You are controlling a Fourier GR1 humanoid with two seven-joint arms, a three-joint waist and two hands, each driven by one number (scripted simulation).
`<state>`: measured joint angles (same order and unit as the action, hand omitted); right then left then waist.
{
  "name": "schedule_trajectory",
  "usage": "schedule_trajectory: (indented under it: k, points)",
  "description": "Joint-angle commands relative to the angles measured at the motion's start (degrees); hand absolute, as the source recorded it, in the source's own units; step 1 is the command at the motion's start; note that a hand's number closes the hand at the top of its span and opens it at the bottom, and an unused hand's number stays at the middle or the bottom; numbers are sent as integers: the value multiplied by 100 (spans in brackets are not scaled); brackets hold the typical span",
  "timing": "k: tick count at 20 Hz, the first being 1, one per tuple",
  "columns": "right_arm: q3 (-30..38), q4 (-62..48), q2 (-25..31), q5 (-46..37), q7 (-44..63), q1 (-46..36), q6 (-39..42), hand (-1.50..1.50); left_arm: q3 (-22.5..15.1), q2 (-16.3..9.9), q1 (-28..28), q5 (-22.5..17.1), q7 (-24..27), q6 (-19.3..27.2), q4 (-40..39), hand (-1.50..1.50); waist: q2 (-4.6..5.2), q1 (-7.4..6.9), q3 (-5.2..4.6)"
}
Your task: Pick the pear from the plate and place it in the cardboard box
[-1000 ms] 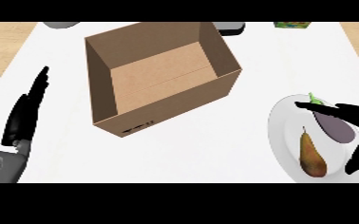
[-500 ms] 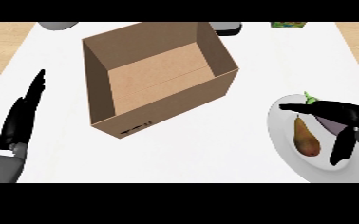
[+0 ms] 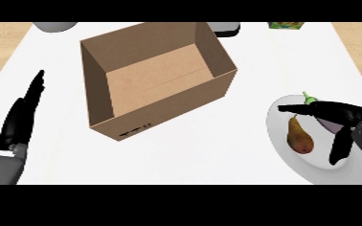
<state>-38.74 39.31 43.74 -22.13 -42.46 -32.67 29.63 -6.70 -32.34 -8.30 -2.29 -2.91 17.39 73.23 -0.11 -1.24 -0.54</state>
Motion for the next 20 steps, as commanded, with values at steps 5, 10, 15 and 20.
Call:
schedule_trajectory:
  k: [5, 10, 15, 20]
  points:
    - [-223, 150, 3, 304, -891, 119, 963, -150, 34, 29, 147, 47, -232, 18, 315, 0, 18, 26, 60]
    - [-279, 406, -69, 528, -648, -58, 1081, -150, 93, 157, 53, 164, 19, 44, -63, 0, 32, 77, 51]
    - [-437, 937, 420, 384, -428, 49, 1052, -150, 249, 152, 419, 105, 231, -89, 126, 0, 4, 88, 52]
    - [-722, 874, 150, 232, 67, 406, 759, -150, 134, 293, 259, 352, -175, 87, 271, 0, 15, 87, 58]
